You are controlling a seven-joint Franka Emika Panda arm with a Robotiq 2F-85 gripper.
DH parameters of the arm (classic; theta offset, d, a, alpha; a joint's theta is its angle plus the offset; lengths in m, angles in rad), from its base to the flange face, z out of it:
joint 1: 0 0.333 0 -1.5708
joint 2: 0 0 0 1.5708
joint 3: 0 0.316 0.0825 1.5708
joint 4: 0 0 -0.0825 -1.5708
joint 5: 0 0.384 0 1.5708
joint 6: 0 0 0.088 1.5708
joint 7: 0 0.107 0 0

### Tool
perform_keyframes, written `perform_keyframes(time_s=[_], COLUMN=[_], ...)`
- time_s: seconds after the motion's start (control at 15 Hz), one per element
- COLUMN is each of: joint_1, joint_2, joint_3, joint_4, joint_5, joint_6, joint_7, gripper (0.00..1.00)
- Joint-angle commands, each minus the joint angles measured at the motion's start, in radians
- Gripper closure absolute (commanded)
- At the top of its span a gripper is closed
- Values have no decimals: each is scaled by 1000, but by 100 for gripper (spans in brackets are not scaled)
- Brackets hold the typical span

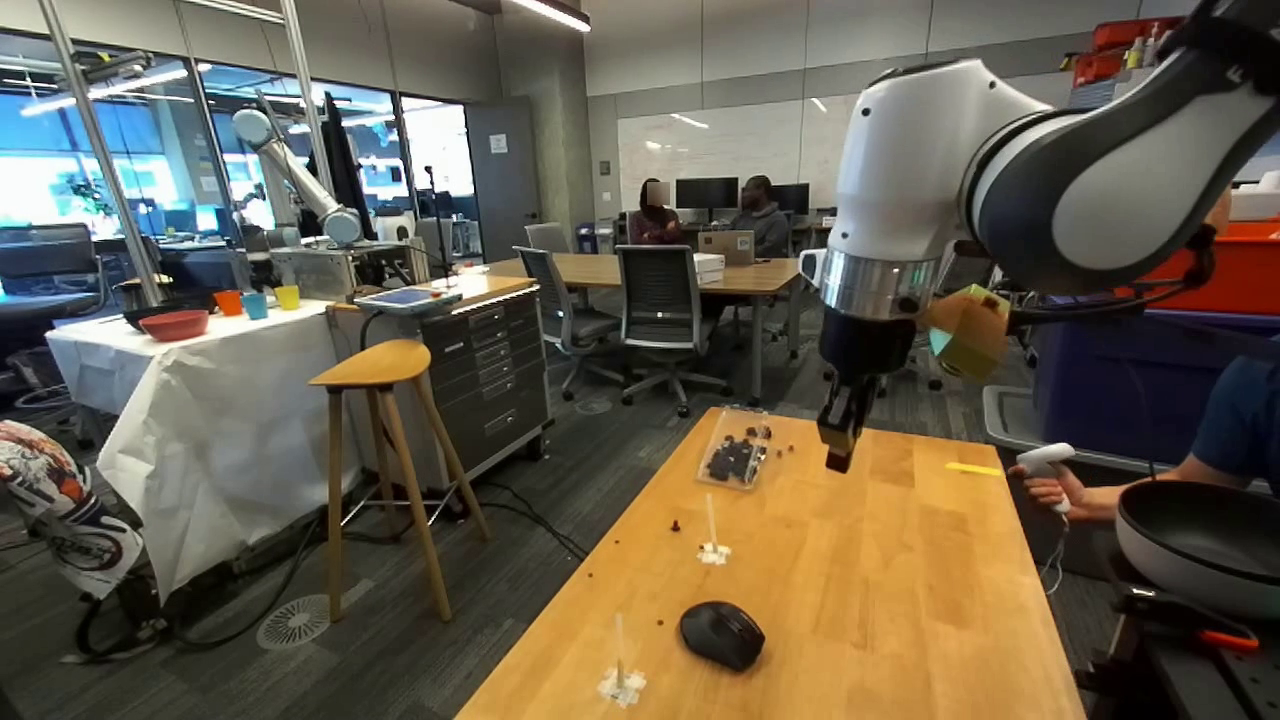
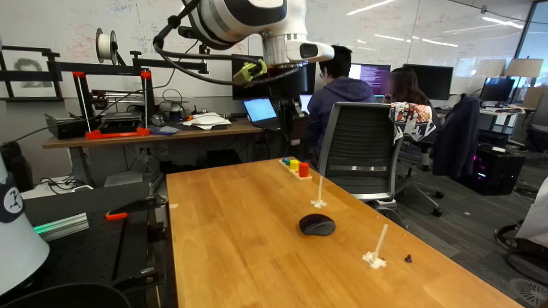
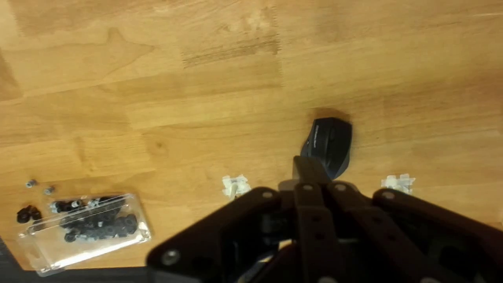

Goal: Slide the mouse slightly to the left

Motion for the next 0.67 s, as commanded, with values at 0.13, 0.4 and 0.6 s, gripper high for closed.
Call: perform_keyframes(time_s=[0.13, 0.4, 0.6], joint_1=[69, 112, 142], joint_2=[184, 314, 396], joint_3=[-61, -125, -164], joint_4=[134, 242, 312], joint_5=[-119, -115, -89], joint_6=[10, -14, -24], joint_7=[107, 147, 155], gripper=[100, 100, 100])
